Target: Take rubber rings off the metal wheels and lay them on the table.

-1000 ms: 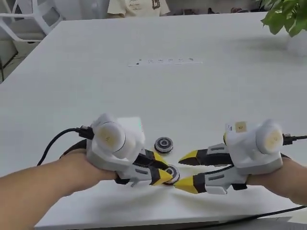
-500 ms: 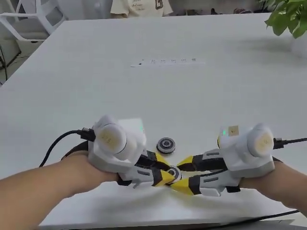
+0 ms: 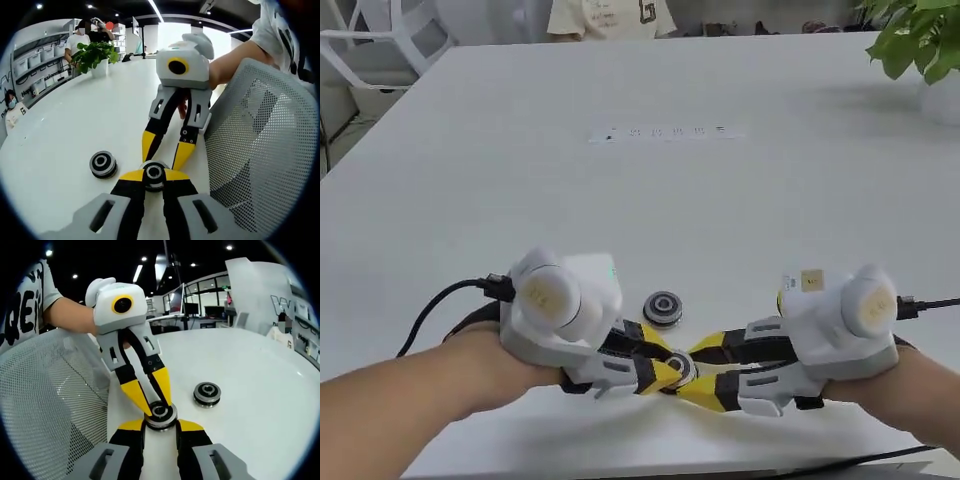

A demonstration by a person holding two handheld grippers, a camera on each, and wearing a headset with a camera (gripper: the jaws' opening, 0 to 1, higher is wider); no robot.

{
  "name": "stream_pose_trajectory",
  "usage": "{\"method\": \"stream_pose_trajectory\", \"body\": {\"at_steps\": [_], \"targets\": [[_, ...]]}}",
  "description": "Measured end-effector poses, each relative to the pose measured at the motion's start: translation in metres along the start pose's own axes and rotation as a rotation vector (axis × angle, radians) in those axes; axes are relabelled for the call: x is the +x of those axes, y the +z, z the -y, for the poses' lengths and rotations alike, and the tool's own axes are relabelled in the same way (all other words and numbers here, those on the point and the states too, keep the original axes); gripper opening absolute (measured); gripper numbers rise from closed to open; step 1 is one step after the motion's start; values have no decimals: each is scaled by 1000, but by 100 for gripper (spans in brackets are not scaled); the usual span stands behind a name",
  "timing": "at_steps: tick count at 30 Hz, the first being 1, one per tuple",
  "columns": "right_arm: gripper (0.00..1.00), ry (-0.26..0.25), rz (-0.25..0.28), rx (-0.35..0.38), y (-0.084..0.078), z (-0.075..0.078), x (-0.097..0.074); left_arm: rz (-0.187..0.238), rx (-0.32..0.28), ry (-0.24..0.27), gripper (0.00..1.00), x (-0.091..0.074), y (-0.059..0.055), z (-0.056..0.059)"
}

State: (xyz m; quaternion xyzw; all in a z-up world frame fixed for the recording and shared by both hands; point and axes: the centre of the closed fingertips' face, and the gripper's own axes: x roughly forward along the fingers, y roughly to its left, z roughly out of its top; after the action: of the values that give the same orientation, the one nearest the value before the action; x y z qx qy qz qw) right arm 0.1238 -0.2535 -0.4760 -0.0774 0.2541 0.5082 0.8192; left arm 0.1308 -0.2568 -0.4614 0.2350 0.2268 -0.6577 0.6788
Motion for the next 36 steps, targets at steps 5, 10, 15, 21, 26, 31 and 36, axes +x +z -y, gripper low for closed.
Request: {"method": "stream_pose_trajectory", "body": {"at_steps": [5, 10, 15, 21, 26, 31, 36], "targets": [[17, 6, 6, 17, -2, 0, -3, 1, -2, 0, 7, 0, 0, 0], [15, 3, 12, 18, -3, 0, -4, 4, -7, 2, 7, 0, 0, 0], [14, 5, 12, 12, -3, 0, -4, 5, -13, 4, 7, 0, 0, 0], [6, 7, -6, 20, -7, 1, -6, 5, -14, 4, 7, 0, 0, 0], [2, 4, -9, 34, -7, 1, -7, 5, -13, 7, 7, 0, 0, 0], [0, -14, 1, 63, -7, 3, -8, 4, -14, 10, 7, 0, 0, 0], [0, -29, 14, 115, -7, 4, -9, 3, -15, 13, 7, 1, 0, 0]]}}
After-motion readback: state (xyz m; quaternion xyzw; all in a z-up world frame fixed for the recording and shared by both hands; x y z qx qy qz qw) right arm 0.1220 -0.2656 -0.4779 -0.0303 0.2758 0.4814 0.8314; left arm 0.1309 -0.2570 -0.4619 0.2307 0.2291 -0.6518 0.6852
